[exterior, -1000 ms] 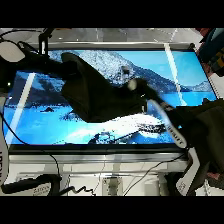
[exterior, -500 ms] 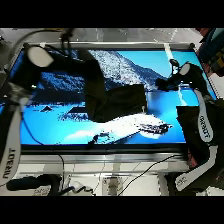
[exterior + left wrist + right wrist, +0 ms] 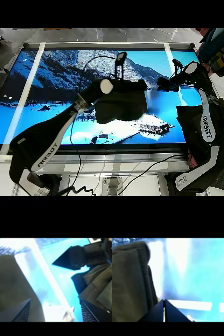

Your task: Fold the clothes and pants, and hang the long-sleeved shirts on hangers.

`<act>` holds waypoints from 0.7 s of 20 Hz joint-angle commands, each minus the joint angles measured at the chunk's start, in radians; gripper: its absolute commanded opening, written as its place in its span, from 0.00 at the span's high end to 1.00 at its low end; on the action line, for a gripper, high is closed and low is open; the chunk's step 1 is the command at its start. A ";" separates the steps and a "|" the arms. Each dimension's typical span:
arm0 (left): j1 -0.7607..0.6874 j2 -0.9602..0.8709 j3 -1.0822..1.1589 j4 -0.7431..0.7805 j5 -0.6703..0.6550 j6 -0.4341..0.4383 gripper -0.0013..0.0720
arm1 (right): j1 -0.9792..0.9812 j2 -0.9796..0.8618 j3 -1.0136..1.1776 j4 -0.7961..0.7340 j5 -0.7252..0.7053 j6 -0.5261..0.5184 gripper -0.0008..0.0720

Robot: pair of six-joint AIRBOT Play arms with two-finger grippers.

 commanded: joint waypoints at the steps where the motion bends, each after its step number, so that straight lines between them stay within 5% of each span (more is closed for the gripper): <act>1: -0.010 -0.003 0.000 0.077 0.043 0.139 0.05 | -0.002 0.000 0.000 -0.030 0.004 -0.085 0.94; 2: 0.014 0.010 0.000 0.145 0.006 0.138 0.15 | -0.009 0.000 0.000 -0.019 0.014 -0.146 0.95; 5: 0.104 0.032 0.000 0.263 -0.159 0.138 0.69 | -0.058 -0.003 -0.019 0.211 0.059 -0.414 0.95; 6: 0.138 0.034 0.000 0.262 -0.227 0.138 0.80 | -0.083 -0.006 -0.041 0.366 0.105 -0.558 0.95; 8: 0.190 0.034 0.000 0.259 -0.333 0.137 0.84 | -0.124 -0.017 -0.097 0.535 0.117 -0.612 0.94; 9: 0.206 0.034 0.000 0.259 -0.365 0.137 0.84 | -0.128 -0.017 -0.135 0.538 0.083 -0.576 0.72; 10: 0.216 0.034 0.000 0.259 -0.384 0.137 0.84 | -0.126 -0.017 -0.171 0.532 0.049 -0.521 0.27; 11: 0.219 0.034 0.000 0.259 -0.389 0.137 0.84 | -0.112 -0.018 -0.212 0.530 0.018 -0.470 0.01; 14: 0.213 0.034 0.000 0.258 -0.389 0.137 0.84 | -0.028 -0.027 -0.289 0.425 -0.082 -0.377 0.01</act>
